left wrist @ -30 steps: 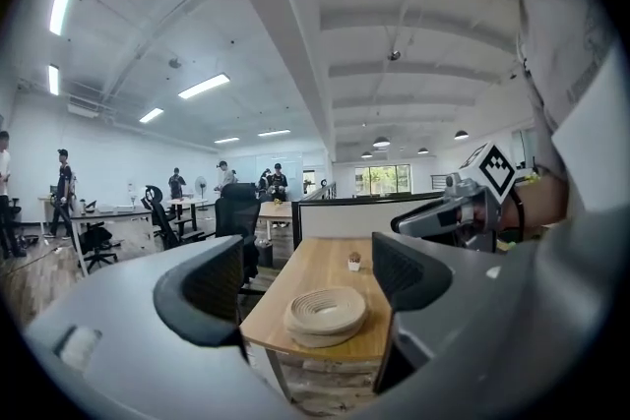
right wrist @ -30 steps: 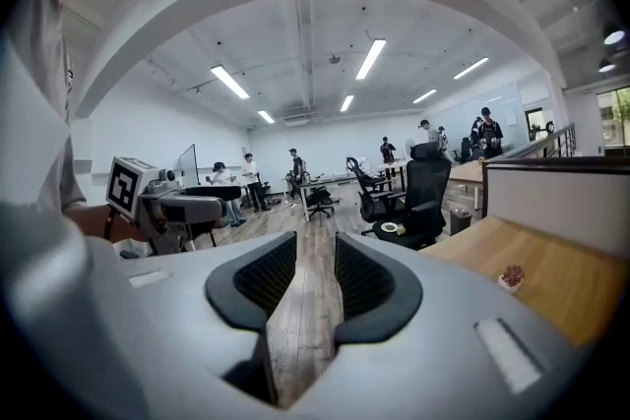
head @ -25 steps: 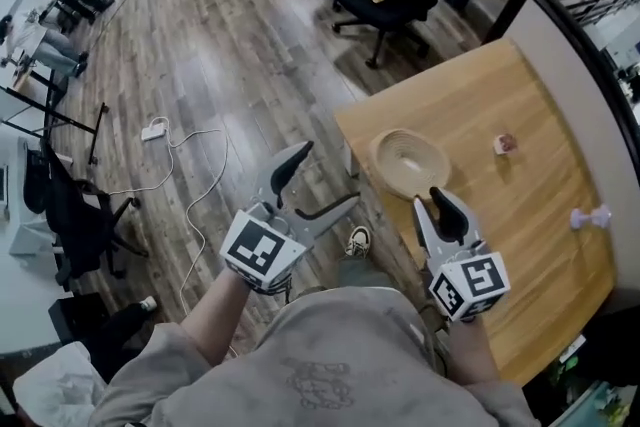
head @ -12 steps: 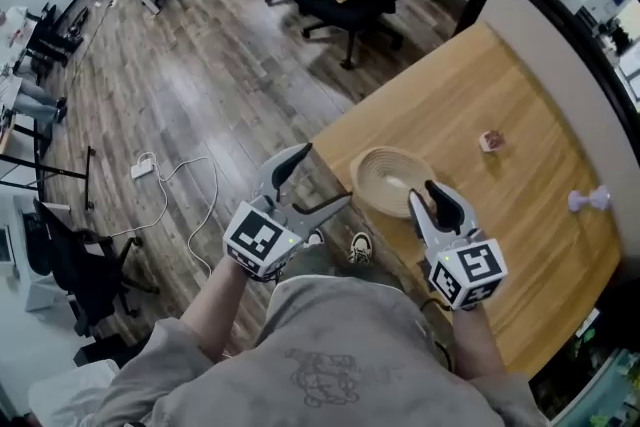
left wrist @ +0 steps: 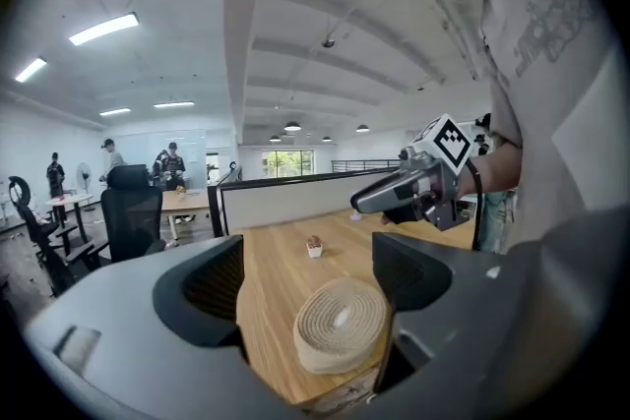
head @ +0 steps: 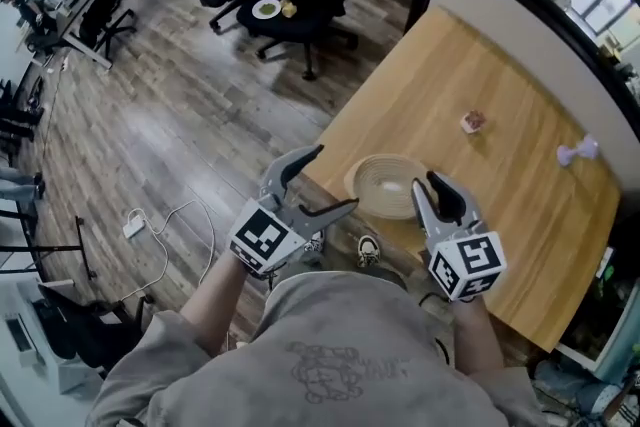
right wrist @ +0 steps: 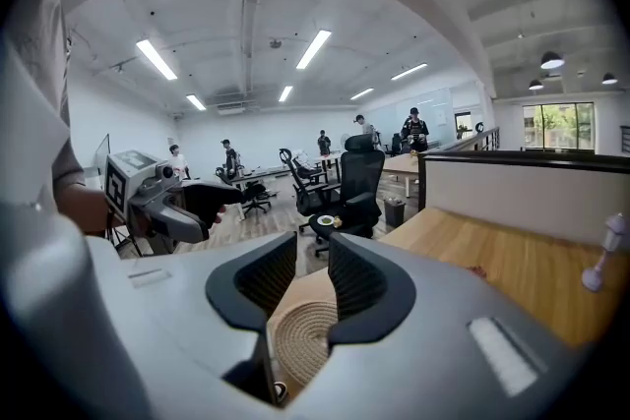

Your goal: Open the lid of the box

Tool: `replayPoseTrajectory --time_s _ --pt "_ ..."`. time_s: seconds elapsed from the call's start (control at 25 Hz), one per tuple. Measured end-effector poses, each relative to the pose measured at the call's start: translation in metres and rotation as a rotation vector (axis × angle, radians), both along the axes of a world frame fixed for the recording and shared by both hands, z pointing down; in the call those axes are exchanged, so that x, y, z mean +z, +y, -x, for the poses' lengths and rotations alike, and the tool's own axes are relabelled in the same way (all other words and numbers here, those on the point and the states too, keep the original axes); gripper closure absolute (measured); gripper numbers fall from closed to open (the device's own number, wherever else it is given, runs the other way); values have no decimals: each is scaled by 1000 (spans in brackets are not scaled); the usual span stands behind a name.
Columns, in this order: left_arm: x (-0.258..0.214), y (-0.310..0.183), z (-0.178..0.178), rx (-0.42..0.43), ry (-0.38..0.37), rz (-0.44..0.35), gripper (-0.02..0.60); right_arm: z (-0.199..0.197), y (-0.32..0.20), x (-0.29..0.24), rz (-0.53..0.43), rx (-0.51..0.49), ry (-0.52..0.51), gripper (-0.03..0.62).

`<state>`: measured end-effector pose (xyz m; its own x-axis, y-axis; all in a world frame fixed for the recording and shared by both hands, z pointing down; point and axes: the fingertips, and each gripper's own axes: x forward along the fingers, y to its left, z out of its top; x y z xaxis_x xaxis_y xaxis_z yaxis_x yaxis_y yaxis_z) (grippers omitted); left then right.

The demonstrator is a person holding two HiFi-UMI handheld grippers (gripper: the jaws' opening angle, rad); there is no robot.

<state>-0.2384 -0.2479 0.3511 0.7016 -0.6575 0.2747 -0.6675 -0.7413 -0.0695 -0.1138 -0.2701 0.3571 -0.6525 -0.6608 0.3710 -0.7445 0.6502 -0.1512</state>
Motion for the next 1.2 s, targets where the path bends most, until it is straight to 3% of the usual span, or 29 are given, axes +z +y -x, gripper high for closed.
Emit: replayPoseTrajectory --time_s 0.24,0.52,0.76,0.92,1.2 --pt "11 -4 6 151 -28 16 172 18 3 11 32 64 18 490" --pt "35 -3 9 227 -102 43 172 21 5 21 61 100 37 490" --pt "75 0 2 265 -150 112 172 19 15 45 96 70 70 490" --pt "111 -3 -12 289 -145 189 170 16 25 74 100 23 216 490" --pt "192 -10 -11 358 -290 234 170 20 39 120 176 -20 243 490"
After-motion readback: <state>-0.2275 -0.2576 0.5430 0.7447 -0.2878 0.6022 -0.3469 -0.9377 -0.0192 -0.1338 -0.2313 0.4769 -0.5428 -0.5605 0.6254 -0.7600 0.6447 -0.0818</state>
